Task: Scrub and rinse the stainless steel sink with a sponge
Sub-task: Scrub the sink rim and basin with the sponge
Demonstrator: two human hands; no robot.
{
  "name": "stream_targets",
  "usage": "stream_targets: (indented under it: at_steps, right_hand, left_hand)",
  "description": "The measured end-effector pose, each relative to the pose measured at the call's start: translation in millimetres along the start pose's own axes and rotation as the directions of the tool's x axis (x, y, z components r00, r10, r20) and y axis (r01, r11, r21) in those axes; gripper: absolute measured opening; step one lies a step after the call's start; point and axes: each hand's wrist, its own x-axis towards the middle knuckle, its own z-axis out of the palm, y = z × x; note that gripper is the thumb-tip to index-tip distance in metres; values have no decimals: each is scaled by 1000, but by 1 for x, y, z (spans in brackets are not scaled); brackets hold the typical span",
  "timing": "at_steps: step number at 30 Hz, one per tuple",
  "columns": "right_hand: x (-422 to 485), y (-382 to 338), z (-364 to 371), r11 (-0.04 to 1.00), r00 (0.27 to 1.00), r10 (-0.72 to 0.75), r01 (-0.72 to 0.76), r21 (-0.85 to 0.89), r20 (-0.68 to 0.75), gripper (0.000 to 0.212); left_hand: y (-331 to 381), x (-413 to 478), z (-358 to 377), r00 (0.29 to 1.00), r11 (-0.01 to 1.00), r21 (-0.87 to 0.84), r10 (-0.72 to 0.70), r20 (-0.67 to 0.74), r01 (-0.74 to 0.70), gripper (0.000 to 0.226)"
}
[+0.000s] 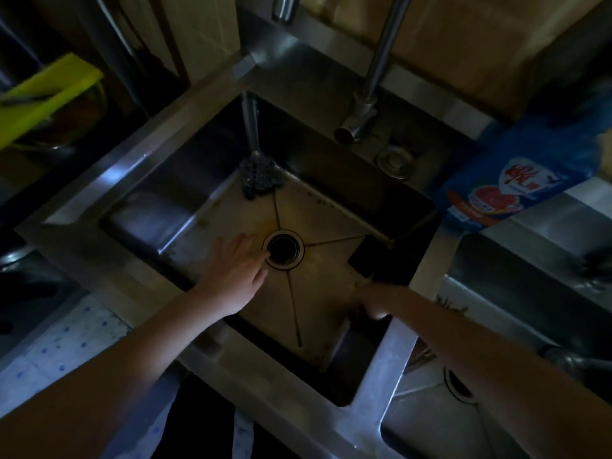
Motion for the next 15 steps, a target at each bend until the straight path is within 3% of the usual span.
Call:
stream_targets:
  at_steps: [4,9,11,15]
  right_hand:
    - [1,38,-26,956,949,292,-291,25,-117,27]
    - [11,32,-27,901,890,434,-425,89,-143,26]
    - [20,24,-24,867,875,468,-429,253,-121,22]
    - [38,-1,-33,696,898,439,-366,618,38,34]
  left_hand:
    - [-29,18,-11,1000,1000,8,24,-5,-24,41]
    - [-77,46,-23,992,993,-3,119,-38,-119,35]
    - [-98,57,-27,988,989,-22,147,-44,-148,32]
    - [-138,83,-35,983,983,-16,183,-24,-184,39]
